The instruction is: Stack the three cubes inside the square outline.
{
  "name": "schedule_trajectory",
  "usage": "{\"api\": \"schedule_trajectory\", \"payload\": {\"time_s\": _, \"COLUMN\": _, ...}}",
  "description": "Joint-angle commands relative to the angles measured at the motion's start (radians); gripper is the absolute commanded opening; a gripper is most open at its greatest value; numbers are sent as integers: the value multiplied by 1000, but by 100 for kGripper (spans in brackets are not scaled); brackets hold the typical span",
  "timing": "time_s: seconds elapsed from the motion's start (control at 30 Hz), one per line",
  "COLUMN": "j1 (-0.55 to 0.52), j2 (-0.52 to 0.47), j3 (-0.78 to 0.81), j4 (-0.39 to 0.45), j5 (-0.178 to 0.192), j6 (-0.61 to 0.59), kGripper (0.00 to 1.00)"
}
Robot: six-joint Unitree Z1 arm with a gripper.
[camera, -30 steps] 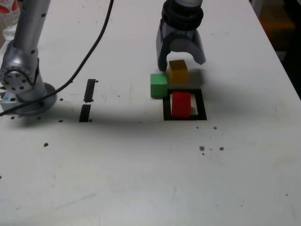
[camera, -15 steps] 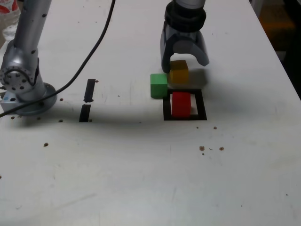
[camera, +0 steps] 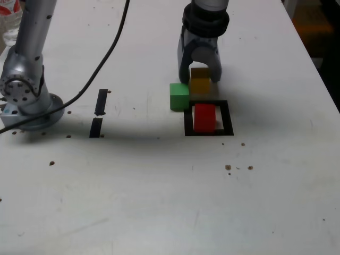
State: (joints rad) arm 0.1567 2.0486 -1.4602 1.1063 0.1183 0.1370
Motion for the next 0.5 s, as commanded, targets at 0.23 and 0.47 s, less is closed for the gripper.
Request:
{"api": "schedule_trajectory", "payload": {"time_s": 0.23, "j1": 2, "j2": -41, "j3": 1, "j4": 17, "j5": 1, "j6": 15, "kGripper": 13}}
{"api": "schedule_trajectory", "payload": {"time_s": 0.47, "j1": -5, "j2": -86, "j3": -27, "j4": 59, "j5": 10, "j6": 26, "kGripper": 13}}
